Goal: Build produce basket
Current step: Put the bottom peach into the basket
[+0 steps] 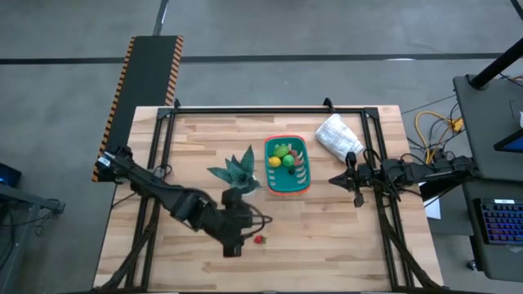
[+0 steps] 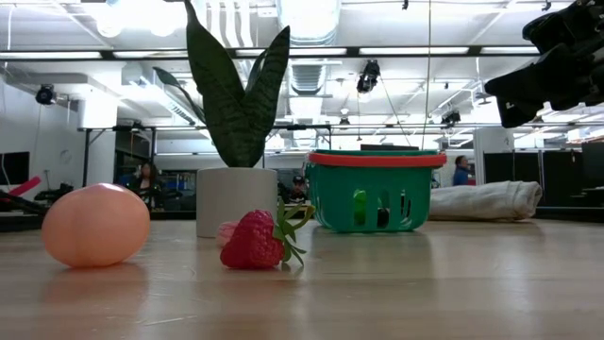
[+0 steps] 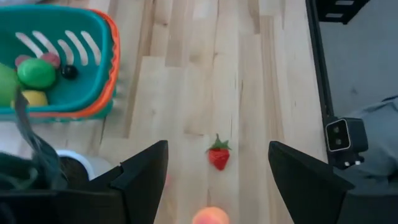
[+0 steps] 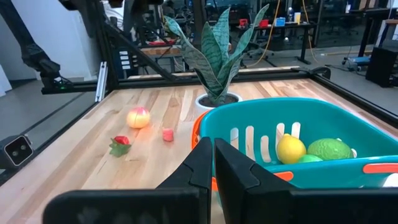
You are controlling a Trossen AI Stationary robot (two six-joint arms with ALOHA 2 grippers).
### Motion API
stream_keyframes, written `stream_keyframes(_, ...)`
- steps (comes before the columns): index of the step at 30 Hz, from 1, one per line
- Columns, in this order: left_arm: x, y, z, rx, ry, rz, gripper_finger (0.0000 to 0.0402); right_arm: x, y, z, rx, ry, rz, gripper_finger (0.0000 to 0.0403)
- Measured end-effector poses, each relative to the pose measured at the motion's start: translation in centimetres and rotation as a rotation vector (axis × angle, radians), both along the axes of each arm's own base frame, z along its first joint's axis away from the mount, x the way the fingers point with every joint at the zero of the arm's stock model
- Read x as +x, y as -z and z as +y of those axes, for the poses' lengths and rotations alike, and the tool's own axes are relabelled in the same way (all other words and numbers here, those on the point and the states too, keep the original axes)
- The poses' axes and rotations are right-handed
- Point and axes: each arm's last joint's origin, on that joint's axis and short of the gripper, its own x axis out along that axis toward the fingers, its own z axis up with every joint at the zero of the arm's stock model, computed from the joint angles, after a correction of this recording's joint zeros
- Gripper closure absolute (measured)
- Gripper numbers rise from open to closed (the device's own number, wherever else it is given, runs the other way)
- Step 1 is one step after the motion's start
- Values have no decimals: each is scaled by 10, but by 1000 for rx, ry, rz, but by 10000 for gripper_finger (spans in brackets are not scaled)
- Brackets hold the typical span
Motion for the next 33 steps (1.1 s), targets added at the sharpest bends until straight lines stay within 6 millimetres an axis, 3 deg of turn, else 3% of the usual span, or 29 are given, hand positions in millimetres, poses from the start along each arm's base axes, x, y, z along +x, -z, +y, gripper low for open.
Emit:
stream_keyframes(8,-12,14,-17,-48,-80,18,139,0,0,0,0,0,0,394)
stream_keyframes(20,-20,48,-18,-157,-231,124,139,0,0,0,0,0,0,394)
stream_keyframes(33,-19,100,-25,-94,-252,268,139,0,0,0,0,0,0,394)
